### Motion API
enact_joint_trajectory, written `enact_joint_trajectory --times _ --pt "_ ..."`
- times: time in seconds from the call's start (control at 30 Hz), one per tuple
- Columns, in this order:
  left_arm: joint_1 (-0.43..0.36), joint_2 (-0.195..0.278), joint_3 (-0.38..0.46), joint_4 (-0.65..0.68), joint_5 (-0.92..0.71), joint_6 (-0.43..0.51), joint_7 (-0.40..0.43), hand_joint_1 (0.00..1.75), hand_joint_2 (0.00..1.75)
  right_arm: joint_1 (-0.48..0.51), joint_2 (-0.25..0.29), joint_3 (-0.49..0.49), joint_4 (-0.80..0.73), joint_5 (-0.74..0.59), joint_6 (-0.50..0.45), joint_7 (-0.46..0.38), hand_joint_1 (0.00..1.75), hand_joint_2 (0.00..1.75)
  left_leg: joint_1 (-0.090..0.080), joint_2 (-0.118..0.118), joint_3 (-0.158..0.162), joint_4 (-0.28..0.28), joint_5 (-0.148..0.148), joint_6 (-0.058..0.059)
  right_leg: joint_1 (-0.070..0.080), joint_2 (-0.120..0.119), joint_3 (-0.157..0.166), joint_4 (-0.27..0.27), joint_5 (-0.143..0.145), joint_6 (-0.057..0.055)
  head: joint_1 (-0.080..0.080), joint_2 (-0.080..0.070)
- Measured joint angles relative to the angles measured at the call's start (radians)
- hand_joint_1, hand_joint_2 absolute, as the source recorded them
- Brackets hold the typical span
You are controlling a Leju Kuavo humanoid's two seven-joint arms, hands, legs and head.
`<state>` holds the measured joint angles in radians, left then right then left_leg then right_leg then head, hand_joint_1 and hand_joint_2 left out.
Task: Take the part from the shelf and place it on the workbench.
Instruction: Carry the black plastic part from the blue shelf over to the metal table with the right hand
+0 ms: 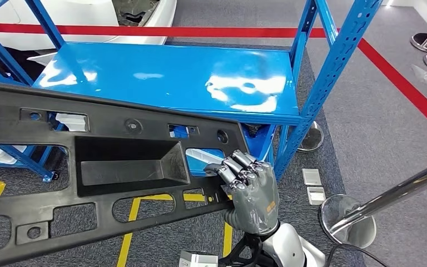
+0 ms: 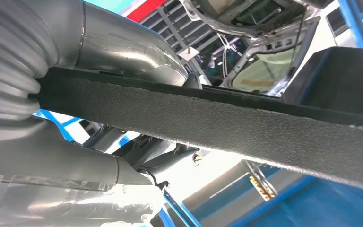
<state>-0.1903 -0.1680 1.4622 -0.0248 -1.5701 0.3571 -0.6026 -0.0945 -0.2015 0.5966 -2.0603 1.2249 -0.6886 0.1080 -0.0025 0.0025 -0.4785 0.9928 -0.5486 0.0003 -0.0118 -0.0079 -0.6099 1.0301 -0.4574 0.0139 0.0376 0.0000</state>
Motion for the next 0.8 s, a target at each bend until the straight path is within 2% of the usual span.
enact_joint_trajectory --times 0.03,0.07,0.1,0.17,0.2,0.23,0.27,0.3,0.33,0.4,0.43,0.47,0.53,0.57,0.6,0.67,0.7,0.73,0.77,0.8 --pt "0.001 0.000 0.000 0.000 0.000 0.000 0.000 0.00 1.75 0.000 0.000 0.000 0.000 0.000 0.000 0.000 1.75 1.75 0.001 0.002 -0.006 -0.004 0.007 0.008 -0.001 0.001 -0.004 0.006 -0.007 0.006 0.000 0.000" --pt "0.001 0.000 0.000 0.000 0.000 0.000 0.000 0.00 1.75 0.000 0.000 0.000 0.001 0.000 0.000 0.000 1.75 1.75 0.003 0.004 -0.014 -0.008 0.016 0.017 -0.001 0.002 -0.012 0.024 -0.028 0.010 0.003 0.000" --pt "0.001 -0.001 0.000 0.000 0.000 0.000 0.000 0.00 1.75 0.001 0.000 0.000 0.001 0.000 0.000 0.000 1.75 1.75 0.005 0.007 -0.025 -0.010 0.025 0.025 -0.001 0.003 -0.026 0.062 -0.066 0.013 0.006 0.000" --pt "0.001 -0.001 0.000 0.000 0.000 0.000 0.000 0.00 1.75 0.001 0.000 0.000 0.003 -0.001 0.000 0.000 1.75 1.75 0.004 0.009 -0.047 -0.007 0.040 0.034 -0.003 0.005 -0.062 0.184 -0.157 0.017 0.014 0.000" --pt "0.001 -0.001 0.000 0.000 0.000 0.000 0.000 0.00 1.75 0.001 0.000 0.000 0.004 -0.002 0.000 0.001 1.75 1.75 0.003 0.010 -0.059 -0.005 0.048 0.035 -0.003 0.005 -0.074 0.243 -0.183 0.018 0.016 0.000" --pt "0.001 -0.001 0.000 0.000 0.000 0.000 0.000 0.00 1.75 0.002 0.000 0.000 0.005 -0.003 0.000 0.001 1.75 1.75 0.002 0.010 -0.071 -0.001 0.054 0.035 -0.003 0.005 -0.074 0.277 -0.187 0.019 0.018 0.000" --pt "0.001 -0.001 0.000 0.000 0.000 0.000 0.000 0.00 1.75 0.001 0.000 0.000 0.007 -0.004 0.000 0.002 1.75 1.75 0.002 0.011 -0.083 0.004 0.059 0.034 -0.003 0.005 -0.057 0.276 -0.169 0.019 0.020 0.000" --pt "0.001 -0.001 0.000 0.000 0.000 0.000 0.000 0.00 1.75 0.001 0.000 0.000 0.008 -0.004 0.000 0.002 1.75 1.75 0.002 0.011 -0.094 0.009 0.063 0.032 -0.003 0.005 -0.024 0.240 -0.140 0.018 0.022 0.000" --pt "0.001 -0.001 0.000 0.000 0.000 0.000 0.000 0.00 1.75 0.001 0.000 0.000 0.009 -0.005 0.000 0.002 1.75 1.75 0.002 0.011 -0.101 0.016 0.066 0.030 -0.003 0.005 0.019 0.180 -0.113 0.016 0.025 0.000" --pt "0.001 -0.001 0.000 0.000 0.000 0.000 -0.001 0.00 1.75 0.000 0.000 0.000 0.010 -0.007 0.000 0.002 1.75 1.75 -0.001 0.011 -0.115 0.031 0.072 0.022 0.000 0.005 0.103 0.044 -0.096 0.012 0.031 0.000" --pt "0.001 -0.001 0.000 0.000 0.000 0.000 -0.001 0.00 1.75 -0.001 0.000 0.000 0.010 -0.007 0.000 0.001 1.75 1.75 -0.002 0.011 -0.119 0.036 0.077 0.016 0.002 0.005 0.123 0.003 -0.099 0.010 0.033 0.000" --pt "0.001 -0.001 0.000 0.000 0.000 0.000 -0.001 0.00 1.75 -0.001 0.000 -0.001 0.010 -0.007 0.000 0.000 1.75 1.75 -0.002 0.010 -0.125 0.039 0.083 0.010 0.004 0.006 0.130 -0.018 -0.104 0.008 0.033 0.000" --pt "0.002 0.000 0.000 0.000 0.000 0.000 -0.001 0.00 1.75 0.000 0.000 -0.001 0.011 -0.006 0.000 -0.001 1.75 1.75 -0.002 0.009 -0.131 0.044 0.089 -0.002 0.002 0.005 0.121 -0.023 -0.097 -0.003 0.033 0.000" --pt "0.002 0.000 0.000 0.000 0.000 0.000 -0.001 0.00 1.75 0.000 0.001 -0.001 0.012 -0.006 0.000 -0.001 1.75 1.75 -0.002 0.007 -0.138 0.060 0.072 -0.010 -0.001 0.004 0.116 -0.025 -0.090 -0.010 0.031 0.000" --pt "0.002 0.000 0.000 0.000 0.000 0.000 -0.001 0.00 1.75 0.000 0.001 -0.001 0.012 -0.005 0.000 -0.002 1.75 1.75 -0.001 0.006 -0.151 0.094 0.040 -0.017 -0.003 0.003 0.108 -0.027 -0.082 -0.018 0.028 0.000" --pt "0.002 0.000 0.000 0.000 0.000 0.000 -0.001 0.00 1.75 0.001 0.002 -0.001 0.013 -0.003 0.000 -0.003 1.75 1.75 0.004 0.004 -0.191 0.214 -0.050 -0.030 -0.003 0.000 0.087 -0.025 -0.067 -0.027 0.021 0.000" --pt "0.002 0.000 0.000 0.000 0.000 0.000 -0.001 0.00 1.75 0.002 0.003 -0.001 0.013 -0.002 0.000 -0.004 1.75 1.75 0.006 0.004 -0.209 0.277 -0.082 -0.033 -0.003 0.000 0.075 -0.022 -0.061 -0.030 0.020 0.000" --pt "0.003 0.000 0.000 0.000 0.000 0.000 -0.001 0.00 1.75 0.002 0.003 -0.001 0.013 -0.002 0.000 -0.004 1.75 1.75 0.007 0.004 -0.215 0.319 -0.095 -0.035 -0.002 0.000 0.064 -0.019 -0.055 -0.030 0.019 0.000" --pt "0.003 0.000 0.000 0.000 0.000 0.000 -0.001 0.00 1.75 0.003 0.003 -0.001 0.013 -0.005 0.000 -0.003 1.75 1.75 0.008 0.004 -0.203 0.325 -0.086 -0.035 -0.002 -0.001 0.054 -0.015 -0.050 -0.029 0.019 0.000" --pt "0.003 0.000 0.000 0.000 0.000 0.000 -0.001 0.00 1.75 0.004 0.003 -0.001 0.014 -0.009 0.000 -0.002 1.75 1.75 0.009 0.004 -0.173 0.293 -0.062 -0.034 -0.002 0.000 0.045 -0.012 -0.045 -0.028 0.018 0.000"
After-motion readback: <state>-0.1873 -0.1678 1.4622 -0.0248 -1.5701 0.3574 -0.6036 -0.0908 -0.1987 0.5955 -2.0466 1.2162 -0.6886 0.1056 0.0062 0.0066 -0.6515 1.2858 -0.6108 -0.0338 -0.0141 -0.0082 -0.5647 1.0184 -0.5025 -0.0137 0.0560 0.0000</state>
